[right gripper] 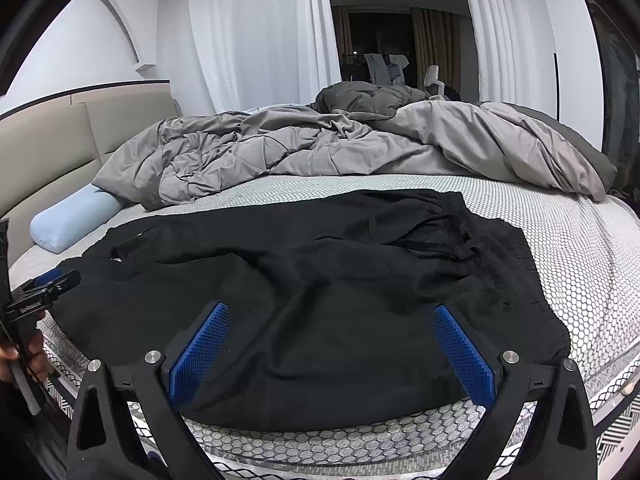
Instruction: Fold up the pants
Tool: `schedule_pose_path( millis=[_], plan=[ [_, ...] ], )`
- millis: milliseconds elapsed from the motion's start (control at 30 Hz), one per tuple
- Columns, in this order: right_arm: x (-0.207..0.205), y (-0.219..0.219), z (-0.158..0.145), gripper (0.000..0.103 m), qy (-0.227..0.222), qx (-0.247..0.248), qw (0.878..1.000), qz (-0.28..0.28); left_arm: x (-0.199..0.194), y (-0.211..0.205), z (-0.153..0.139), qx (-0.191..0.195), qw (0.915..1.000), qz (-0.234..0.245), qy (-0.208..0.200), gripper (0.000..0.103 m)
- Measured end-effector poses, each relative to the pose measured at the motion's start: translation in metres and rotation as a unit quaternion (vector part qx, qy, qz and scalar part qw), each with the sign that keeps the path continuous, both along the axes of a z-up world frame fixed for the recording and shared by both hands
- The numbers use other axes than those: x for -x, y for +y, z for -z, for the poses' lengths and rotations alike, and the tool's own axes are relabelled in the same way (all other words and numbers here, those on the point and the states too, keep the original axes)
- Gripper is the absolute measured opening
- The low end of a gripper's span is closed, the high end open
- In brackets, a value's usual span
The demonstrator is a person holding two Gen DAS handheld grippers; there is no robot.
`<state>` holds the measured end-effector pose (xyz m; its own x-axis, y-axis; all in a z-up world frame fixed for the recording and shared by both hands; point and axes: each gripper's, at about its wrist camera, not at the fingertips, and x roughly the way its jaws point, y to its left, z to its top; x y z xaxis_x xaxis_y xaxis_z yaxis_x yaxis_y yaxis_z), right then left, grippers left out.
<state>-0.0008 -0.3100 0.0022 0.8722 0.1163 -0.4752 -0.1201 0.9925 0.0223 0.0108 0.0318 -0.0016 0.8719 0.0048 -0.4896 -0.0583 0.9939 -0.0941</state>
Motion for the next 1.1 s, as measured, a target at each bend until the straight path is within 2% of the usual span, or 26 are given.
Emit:
schedule_pose_path(
  millis=[67, 133, 200, 267, 367, 400, 533, 667, 733, 800, 833, 867, 933, 967, 1100],
  plan=[
    [-0.002, -0.006, 0.002, 0.103, 0.011, -0.002, 1.0, 0.008, 0.007, 0.013, -0.004, 0.006, 0.9999, -0.008, -0.002, 0.102],
    [-0.004, -0.013, 0.004, 0.103, 0.024, -0.01, 1.0, 0.017, 0.014, 0.036, -0.006, 0.033, 0.9992, -0.023, -0.002, 0.102],
    [-0.004, -0.025, 0.004, 0.103, 0.04, -0.029, 0.998, 0.033, 0.022, 0.069, -0.007, 0.079, 0.9959, -0.043, -0.004, 0.102],
    [-0.003, -0.04, 0.002, 0.103, 0.043, -0.05, 0.997, 0.045, 0.027, 0.103, -0.003, 0.115, 0.9907, -0.072, 0.001, 0.102],
    [0.001, -0.058, -0.001, 0.103, 0.041, -0.061, 0.995, 0.067, 0.039, 0.163, 0.008, 0.173, 0.9758, -0.133, 0.015, 0.102],
    [0.003, -0.065, 0.0, 0.103, 0.044, -0.067, 0.994, 0.076, 0.042, 0.174, 0.013, 0.181, 0.9726, -0.144, 0.023, 0.101],
    [0.004, -0.091, 0.006, 0.103, 0.069, -0.101, 0.988, 0.098, 0.053, 0.216, 0.032, 0.199, 0.9624, -0.178, 0.053, 0.082],
    [0.001, -0.106, 0.012, 0.103, 0.089, -0.121, 0.982, 0.116, 0.051, 0.244, 0.055, 0.247, 0.9507, -0.174, 0.069, 0.077],
    [-0.001, -0.113, 0.015, 0.103, 0.096, -0.139, 0.979, 0.117, 0.042, 0.256, 0.061, 0.26, 0.9467, -0.176, 0.071, 0.074],
    [-0.004, -0.117, 0.018, 0.103, 0.102, -0.158, 0.976, 0.11, 0.029, 0.268, 0.065, 0.268, 0.9434, -0.183, 0.07, 0.063],
    [-0.004, -0.12, 0.02, 0.103, 0.104, -0.166, 0.975, 0.107, 0.022, 0.27, 0.065, 0.269, 0.9422, -0.185, 0.072, 0.051],
    [-0.006, -0.122, 0.021, 0.103, 0.107, -0.174, 0.973, 0.106, 0.012, 0.275, 0.066, 0.269, 0.9405, -0.194, 0.075, 0.029],
    [-0.005, -0.127, 0.022, 0.103, 0.107, -0.182, 0.971, 0.111, -0.003, 0.277, 0.067, 0.257, 0.938, -0.22, 0.077, 0.008],
    [-0.002, -0.133, 0.022, 0.103, 0.103, -0.189, 0.969, 0.119, -0.006, 0.276, 0.065, 0.255, 0.9377, -0.225, 0.074, 0.003],
    [0.019, -0.166, 0.018, 0.103, 0.073, -0.223, 0.959, 0.161, -0.008, 0.266, 0.045, 0.236, 0.944, -0.227, 0.041, 0.002]
  ],
)
